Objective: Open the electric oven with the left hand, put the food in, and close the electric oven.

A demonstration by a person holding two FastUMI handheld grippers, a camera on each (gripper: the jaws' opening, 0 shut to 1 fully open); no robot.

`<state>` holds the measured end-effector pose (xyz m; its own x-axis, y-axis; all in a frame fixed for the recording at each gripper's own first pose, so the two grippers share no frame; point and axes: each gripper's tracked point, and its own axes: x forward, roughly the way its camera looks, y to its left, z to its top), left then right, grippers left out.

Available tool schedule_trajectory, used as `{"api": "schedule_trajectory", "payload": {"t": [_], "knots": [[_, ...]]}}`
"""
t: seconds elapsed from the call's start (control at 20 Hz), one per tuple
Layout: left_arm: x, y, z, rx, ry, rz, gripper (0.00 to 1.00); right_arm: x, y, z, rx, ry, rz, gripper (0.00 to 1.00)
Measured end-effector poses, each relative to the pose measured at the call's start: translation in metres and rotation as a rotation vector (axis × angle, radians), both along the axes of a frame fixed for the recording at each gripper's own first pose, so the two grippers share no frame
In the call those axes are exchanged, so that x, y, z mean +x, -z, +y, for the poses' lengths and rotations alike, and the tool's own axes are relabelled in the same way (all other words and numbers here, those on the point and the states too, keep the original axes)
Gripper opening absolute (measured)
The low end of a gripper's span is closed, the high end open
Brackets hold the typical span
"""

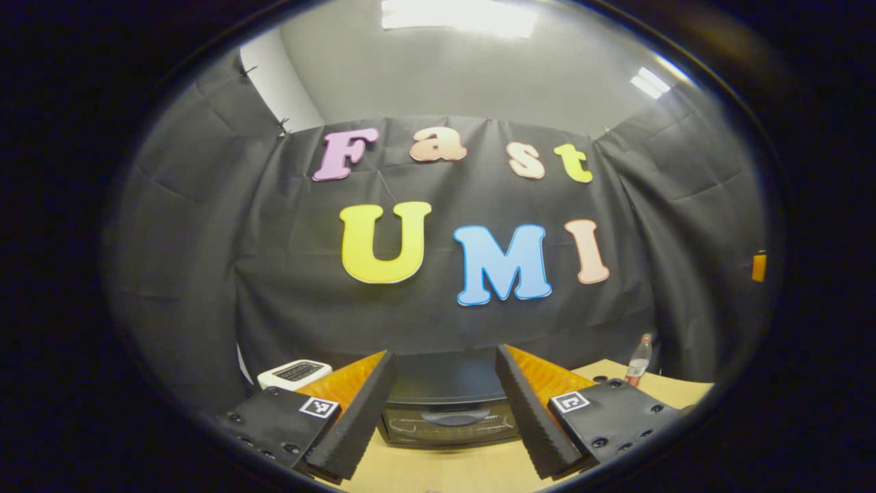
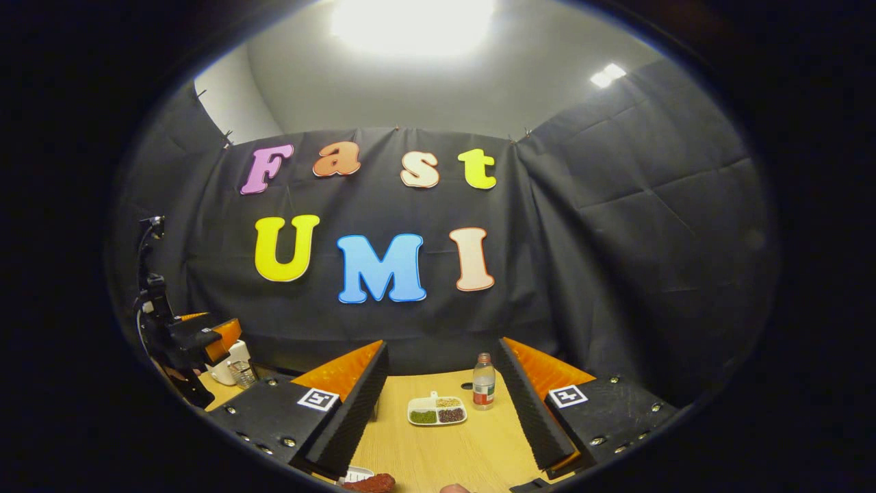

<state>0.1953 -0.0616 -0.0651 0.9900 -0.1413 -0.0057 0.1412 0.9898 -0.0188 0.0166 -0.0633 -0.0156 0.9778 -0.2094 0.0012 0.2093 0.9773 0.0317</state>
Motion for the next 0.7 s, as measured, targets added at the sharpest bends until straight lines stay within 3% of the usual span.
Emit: {"api": "schedule_trajectory", "payload": {"t": [0.15,0.45,0.5,0.55,0.65,0.7], "knots": [[0.029,0.03,-0.007,-0.019,0.022,0.032,0.97,0.004,0.006,0.0,-0.007,0.049,0.019,0.96],[0.076,0.087,-0.026,-0.02,0.071,0.109,1.0,0.008,0.011,0.0,-0.02,0.133,0.044,0.96],[0.082,0.096,-0.028,-0.021,0.075,0.124,0.9,0.009,0.013,-0.001,-0.025,0.143,0.053,0.96],[0.088,0.106,-0.031,-0.021,0.077,0.137,1.0,0.009,0.013,-0.002,-0.029,0.153,0.061,0.96],[0.098,0.124,-0.035,-0.018,0.081,0.164,0.97,0.007,0.013,-0.003,-0.037,0.173,0.07,0.96],[0.103,0.134,-0.037,-0.015,0.082,0.18,0.91,0.006,0.012,-0.004,-0.043,0.183,0.074,0.96]]}}
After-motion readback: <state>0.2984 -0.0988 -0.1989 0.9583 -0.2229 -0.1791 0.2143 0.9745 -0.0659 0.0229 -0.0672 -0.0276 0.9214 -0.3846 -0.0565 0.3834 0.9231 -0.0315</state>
